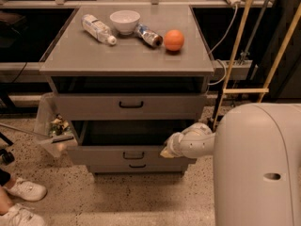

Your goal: Open middle drawer

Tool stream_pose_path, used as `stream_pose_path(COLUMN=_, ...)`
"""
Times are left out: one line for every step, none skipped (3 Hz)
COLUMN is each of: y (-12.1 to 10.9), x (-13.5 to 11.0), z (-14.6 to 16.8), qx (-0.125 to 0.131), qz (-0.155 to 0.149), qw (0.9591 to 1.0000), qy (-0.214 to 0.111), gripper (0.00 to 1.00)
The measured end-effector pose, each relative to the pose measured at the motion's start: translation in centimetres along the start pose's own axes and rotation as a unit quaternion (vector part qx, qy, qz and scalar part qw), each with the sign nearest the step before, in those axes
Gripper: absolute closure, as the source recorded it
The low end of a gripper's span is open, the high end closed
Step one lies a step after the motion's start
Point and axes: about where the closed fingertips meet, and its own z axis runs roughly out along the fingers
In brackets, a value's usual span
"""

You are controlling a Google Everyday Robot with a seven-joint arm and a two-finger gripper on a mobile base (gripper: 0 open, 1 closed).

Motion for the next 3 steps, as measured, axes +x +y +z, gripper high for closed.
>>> stream_pose_path(y=0.1, x=-0.2, z=-0.1, qx=0.000, qz=0.000, qw=1.0000, qy=0.000, gripper=1.00)
stream_pose_path(y=-0.1, x=0.4, z=-0.6, qx=0.005, qz=0.004, qw=1.0000, qy=0.001, gripper=1.00)
stream_pose_path(y=0.6, x=0.3, z=-1.2, qx=0.002, qz=0.006, qw=0.9999, qy=-0.011, gripper=1.00)
